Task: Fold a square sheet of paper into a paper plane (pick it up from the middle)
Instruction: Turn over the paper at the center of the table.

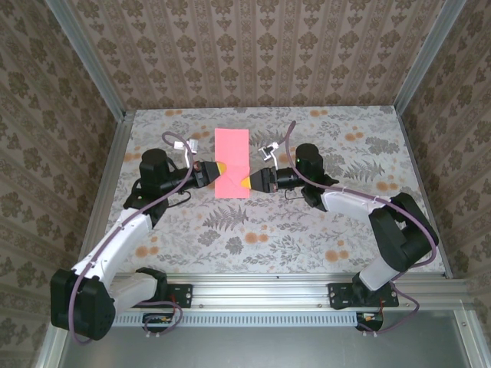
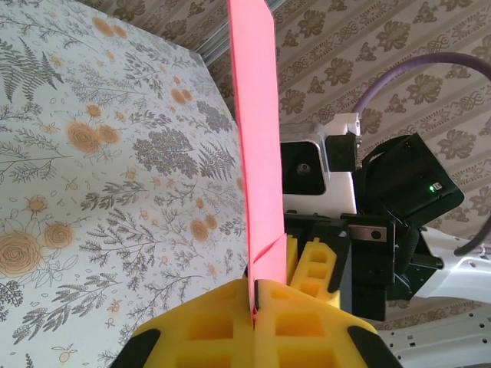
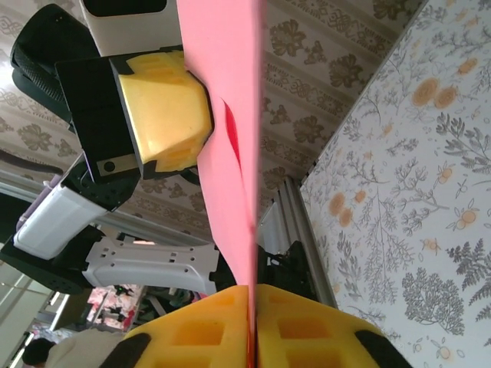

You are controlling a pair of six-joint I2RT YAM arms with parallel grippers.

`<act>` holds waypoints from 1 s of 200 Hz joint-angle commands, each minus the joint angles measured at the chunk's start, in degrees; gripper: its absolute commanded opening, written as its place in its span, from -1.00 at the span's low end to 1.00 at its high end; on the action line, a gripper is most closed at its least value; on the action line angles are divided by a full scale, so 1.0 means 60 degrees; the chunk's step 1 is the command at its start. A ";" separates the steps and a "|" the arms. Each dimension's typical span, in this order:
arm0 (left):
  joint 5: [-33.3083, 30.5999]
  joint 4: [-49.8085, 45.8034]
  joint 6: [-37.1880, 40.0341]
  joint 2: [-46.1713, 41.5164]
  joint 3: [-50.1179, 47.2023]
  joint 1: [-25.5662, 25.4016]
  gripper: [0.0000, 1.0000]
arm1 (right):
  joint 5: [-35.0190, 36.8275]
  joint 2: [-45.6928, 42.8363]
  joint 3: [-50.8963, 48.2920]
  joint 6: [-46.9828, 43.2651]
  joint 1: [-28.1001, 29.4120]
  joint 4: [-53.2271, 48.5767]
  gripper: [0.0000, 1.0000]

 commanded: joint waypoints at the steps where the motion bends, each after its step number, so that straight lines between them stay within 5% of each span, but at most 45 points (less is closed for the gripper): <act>1: -0.0101 0.0108 -0.0052 -0.0189 0.0121 -0.0005 -1.00 | 0.0113 0.0008 0.0046 0.0063 -0.0063 0.0301 -0.91; 22: -0.0428 -0.0643 0.0219 -0.0175 0.0265 -0.0019 -0.67 | 0.0316 -0.0233 -0.0107 -0.0028 -0.0176 -0.0031 -0.98; 36: -0.0867 -0.1376 0.0459 -0.0202 0.0411 -0.0019 -0.16 | 0.0681 -0.0513 -0.0163 -0.0555 -0.0397 -0.1232 -1.00; 51: -0.1470 -0.2030 0.0638 -0.0315 0.0464 -0.0019 0.29 | 0.1640 -0.1089 0.0010 -0.2147 -0.0685 -0.3927 -1.00; 63: -0.2514 -0.3133 0.0849 -0.0393 0.0631 -0.0025 0.53 | 0.3423 -0.1543 0.0760 -0.4143 -0.0746 -0.7729 -1.00; 94: -0.4269 -0.4832 0.1145 -0.0260 0.0791 -0.0077 0.69 | 0.8387 -0.1678 0.2684 -0.6700 -0.0682 -1.3815 -1.00; 131: -0.5457 -0.5288 0.0777 -0.0123 0.0599 -0.0277 0.74 | 1.4089 -0.0745 0.4636 -0.7448 0.0261 -1.7869 -1.00; 160: -0.6382 -0.5875 0.0474 -0.0098 0.0644 -0.0327 0.75 | 1.5944 0.0395 0.5089 -0.7454 0.0910 -1.8966 -1.00; 200: -0.7431 -0.6689 0.0109 -0.0421 0.0774 -0.0319 0.75 | 1.5675 0.2211 0.5711 -0.6957 0.2067 -1.9156 -0.95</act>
